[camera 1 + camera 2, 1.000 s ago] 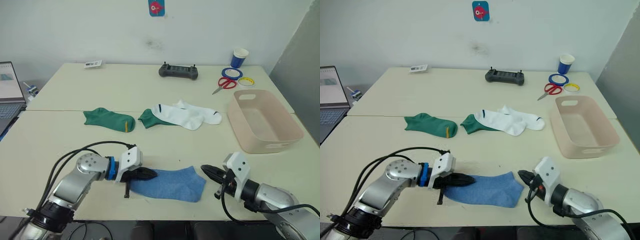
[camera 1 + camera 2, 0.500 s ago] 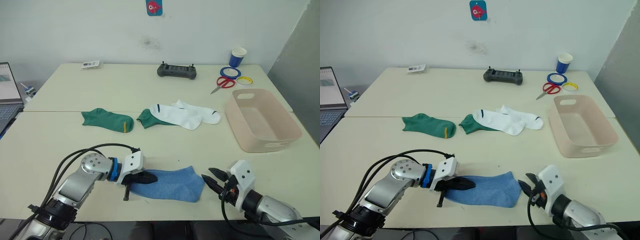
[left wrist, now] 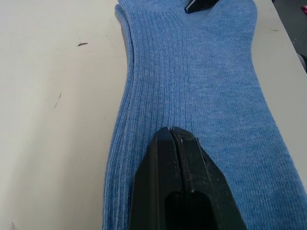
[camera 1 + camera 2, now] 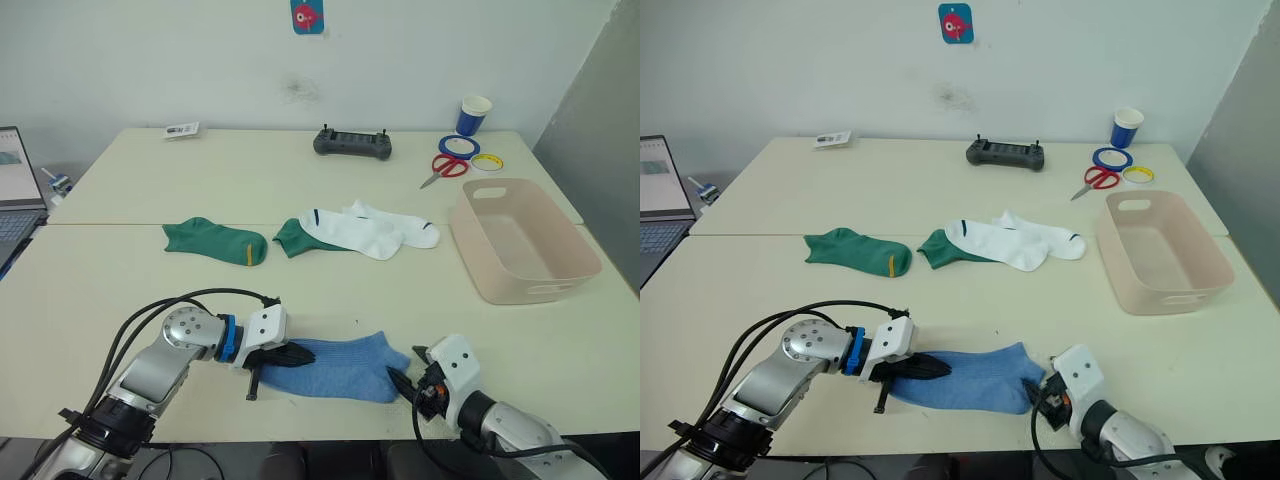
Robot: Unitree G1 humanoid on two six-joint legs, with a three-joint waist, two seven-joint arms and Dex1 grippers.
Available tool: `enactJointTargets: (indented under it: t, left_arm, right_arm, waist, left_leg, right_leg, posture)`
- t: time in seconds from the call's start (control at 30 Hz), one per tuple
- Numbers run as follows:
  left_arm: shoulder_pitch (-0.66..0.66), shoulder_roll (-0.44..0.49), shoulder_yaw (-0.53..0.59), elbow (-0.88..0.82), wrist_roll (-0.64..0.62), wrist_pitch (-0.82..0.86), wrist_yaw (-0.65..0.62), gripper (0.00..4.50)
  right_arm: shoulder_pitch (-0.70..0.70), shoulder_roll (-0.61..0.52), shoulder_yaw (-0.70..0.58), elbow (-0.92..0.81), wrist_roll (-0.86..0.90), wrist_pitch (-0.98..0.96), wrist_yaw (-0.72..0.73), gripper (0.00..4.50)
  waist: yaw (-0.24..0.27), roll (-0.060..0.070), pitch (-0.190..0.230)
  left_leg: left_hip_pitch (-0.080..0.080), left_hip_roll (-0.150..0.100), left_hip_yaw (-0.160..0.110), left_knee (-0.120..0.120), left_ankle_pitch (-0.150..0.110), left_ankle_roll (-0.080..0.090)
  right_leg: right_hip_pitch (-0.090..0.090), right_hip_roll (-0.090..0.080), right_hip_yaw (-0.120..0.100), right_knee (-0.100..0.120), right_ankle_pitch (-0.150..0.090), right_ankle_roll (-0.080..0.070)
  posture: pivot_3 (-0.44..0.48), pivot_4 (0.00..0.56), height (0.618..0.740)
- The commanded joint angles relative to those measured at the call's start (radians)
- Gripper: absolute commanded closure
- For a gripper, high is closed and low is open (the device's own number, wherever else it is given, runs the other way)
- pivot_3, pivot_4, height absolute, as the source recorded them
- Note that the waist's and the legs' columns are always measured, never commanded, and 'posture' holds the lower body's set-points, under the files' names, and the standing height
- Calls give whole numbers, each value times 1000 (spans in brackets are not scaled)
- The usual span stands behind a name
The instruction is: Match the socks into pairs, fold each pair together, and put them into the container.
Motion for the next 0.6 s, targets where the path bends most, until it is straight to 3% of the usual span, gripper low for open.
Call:
enactJointTargets:
  t: [0.03, 0.23, 0.6]
  left_arm:
    - [18, -4, -4, 16, 27, 10, 21, 4500]
    - [4, -14, 27, -13, -3, 37, 36, 4500]
    - [-89, -136, -23, -67, -19, 122, 71, 4500]
  right_arm:
    - [-10, 10, 56, -2, -24, 3, 0, 2534]
    - [-7, -16, 26, -56, -36, 7, 13, 4468]
    - [36, -58, -250, -141, 85, 25, 88, 4468]
  waist:
    - [0, 0, 0]
    - [0, 0, 0]
    - [3, 0, 0]
  left_leg:
    - [0, 0, 0, 0, 0, 0]
    - [0, 0, 0, 0, 0, 0]
    - [-5, -1, -1, 1, 0, 0]
  right_leg:
    - [0, 0, 0, 0, 0, 0]
    - [0, 0, 0, 0, 0, 0]
    - [-3, 0, -1, -1, 0, 1]
  posture:
    - [0, 150, 740]
    - [0, 150, 740]
    - [0, 150, 740]
